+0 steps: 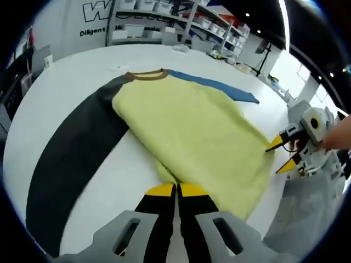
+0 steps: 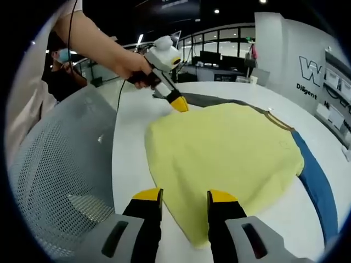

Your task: Fold the garment on the visible template until the final outline fits inside the template.

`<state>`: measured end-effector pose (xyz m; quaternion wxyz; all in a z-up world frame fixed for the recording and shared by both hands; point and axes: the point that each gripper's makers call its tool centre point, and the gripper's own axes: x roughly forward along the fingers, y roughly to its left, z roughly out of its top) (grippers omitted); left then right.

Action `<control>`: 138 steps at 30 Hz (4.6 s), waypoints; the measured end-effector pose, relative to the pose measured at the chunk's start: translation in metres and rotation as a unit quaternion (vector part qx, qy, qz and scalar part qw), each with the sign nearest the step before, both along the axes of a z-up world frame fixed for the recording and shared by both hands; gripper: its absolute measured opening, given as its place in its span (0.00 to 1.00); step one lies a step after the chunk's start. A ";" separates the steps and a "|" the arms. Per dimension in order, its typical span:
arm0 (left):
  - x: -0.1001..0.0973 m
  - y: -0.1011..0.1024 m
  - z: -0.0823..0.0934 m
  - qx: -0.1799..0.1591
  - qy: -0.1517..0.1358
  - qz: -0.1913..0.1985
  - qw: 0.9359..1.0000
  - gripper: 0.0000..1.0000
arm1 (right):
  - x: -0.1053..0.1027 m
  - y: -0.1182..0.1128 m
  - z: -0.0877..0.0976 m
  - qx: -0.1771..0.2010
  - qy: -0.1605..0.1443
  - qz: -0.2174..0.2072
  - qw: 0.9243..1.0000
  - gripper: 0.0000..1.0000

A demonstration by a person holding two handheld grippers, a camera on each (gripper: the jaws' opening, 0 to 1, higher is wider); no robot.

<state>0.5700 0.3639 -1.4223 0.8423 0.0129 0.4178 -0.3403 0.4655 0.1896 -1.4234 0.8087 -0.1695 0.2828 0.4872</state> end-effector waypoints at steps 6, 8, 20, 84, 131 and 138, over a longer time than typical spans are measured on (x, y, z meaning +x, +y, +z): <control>-0.011 0.017 0.005 -0.001 -0.009 0.026 1.000 0.00 | -0.004 -0.004 -0.009 -0.015 0.003 0.007 1.000 0.27; -0.012 0.022 0.006 -0.004 -0.008 0.037 0.999 0.00 | -0.006 -0.006 -0.012 -0.022 0.003 0.011 1.000 0.27; -0.021 0.035 0.011 -0.034 0.005 0.087 0.996 0.00 | -0.007 -0.012 -0.021 -0.047 -0.001 0.018 0.999 0.25; 0.051 -0.030 0.019 0.056 -0.116 -0.158 0.979 0.25 | 0.150 -0.043 0.022 0.004 -0.011 -0.155 0.988 0.09; 0.040 -0.069 0.014 0.071 -0.112 -0.217 0.967 0.02 | 0.050 -0.048 -0.007 0.054 0.090 -0.214 0.971 0.09; 0.040 -0.061 0.027 0.061 -0.118 -0.199 0.971 0.02 | 0.042 -0.040 -0.003 0.062 0.094 -0.207 0.972 0.09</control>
